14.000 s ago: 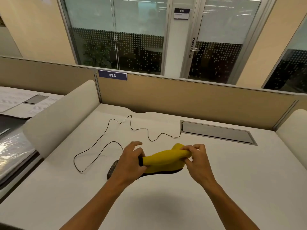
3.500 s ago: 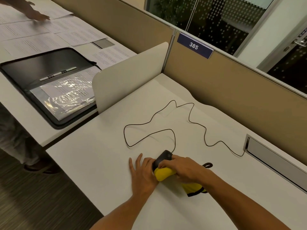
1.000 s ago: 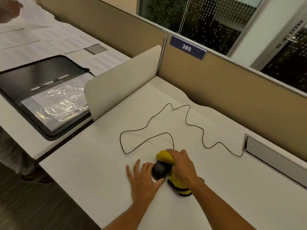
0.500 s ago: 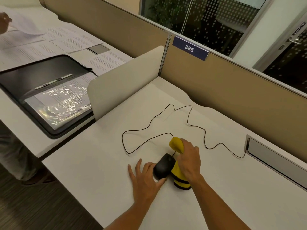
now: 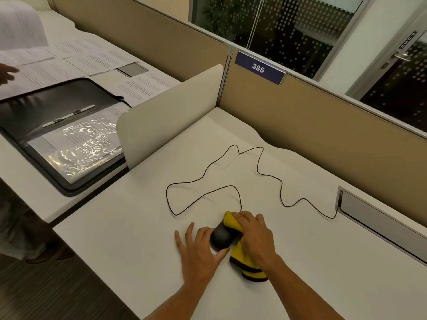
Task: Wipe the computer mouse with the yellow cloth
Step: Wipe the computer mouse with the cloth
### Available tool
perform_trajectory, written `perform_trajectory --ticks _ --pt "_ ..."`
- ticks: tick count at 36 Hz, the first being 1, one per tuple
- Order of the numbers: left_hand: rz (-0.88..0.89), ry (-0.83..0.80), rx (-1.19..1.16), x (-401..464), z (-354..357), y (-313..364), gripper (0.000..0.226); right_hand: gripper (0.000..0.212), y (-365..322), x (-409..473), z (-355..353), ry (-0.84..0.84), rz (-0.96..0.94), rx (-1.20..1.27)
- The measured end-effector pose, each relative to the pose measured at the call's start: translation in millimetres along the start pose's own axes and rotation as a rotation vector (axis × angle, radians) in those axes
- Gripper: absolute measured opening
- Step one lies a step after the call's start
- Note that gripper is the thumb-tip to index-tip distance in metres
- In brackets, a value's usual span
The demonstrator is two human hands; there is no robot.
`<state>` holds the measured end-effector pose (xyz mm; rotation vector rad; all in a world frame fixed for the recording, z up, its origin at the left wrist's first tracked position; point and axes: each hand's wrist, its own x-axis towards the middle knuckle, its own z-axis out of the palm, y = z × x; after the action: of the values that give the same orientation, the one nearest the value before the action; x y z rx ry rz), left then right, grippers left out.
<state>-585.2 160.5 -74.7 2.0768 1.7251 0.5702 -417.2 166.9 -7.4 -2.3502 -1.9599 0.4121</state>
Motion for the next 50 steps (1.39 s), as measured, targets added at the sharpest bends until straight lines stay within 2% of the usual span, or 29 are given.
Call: perform_trajectory --ticks 5,9,11,14,16,18,19,28,33,37,41,45,47,50 --pt "-0.011 -0.027 0.02 1 -1 1 0.064 0.055 9 12 -12 0.002 0.033 -0.063" --pt "-0.016 -0.038 0.03 1 -1 -1 0.068 0.062 8 16 -25 0.048 0.116 -0.041" --pt "-0.014 -0.032 0.023 1 -1 -1 0.067 0.065 7 16 -31 0.073 0.146 0.047" --pt "-0.011 -0.006 0.004 1 -1 0 0.064 0.048 2 18 -34 0.091 0.144 0.254" --pt "-0.008 0.009 -0.012 0 0 0 0.062 0.055 -5 19 -34 0.05 0.112 0.312" --pt "-0.009 0.017 -0.014 -1 0 0 0.061 0.07 -14 16 -34 -0.035 0.076 0.268" --pt "-0.011 0.019 -0.015 -1 -1 1 0.061 0.069 -16 14 -35 -0.074 0.056 0.221" --pt "-0.03 -0.022 -0.017 0 0 1 0.063 0.033 -14 33 -58 -0.238 0.072 -0.133" --pt "-0.04 -0.047 -0.004 1 -1 0 0.067 0.038 -11 44 -77 -0.247 0.142 -0.233" --pt "-0.039 -0.048 -0.008 2 -1 0 0.065 0.044 -7 52 -89 -0.214 0.22 -0.04" --pt "-0.027 -0.035 -0.013 0 -2 1 0.062 0.043 -15 51 -87 -0.256 0.215 0.124" --pt "-0.014 -0.01 -0.015 -1 -3 3 0.061 0.04 -25 44 -70 -0.292 0.2 0.093" --pt "-0.01 -0.001 -0.022 -1 -4 3 0.059 0.031 -26 40 -61 -0.28 0.169 0.058" --pt "-0.011 0.0 -0.017 0 -3 3 0.059 0.033 -22 38 -52 -0.236 0.119 0.035"
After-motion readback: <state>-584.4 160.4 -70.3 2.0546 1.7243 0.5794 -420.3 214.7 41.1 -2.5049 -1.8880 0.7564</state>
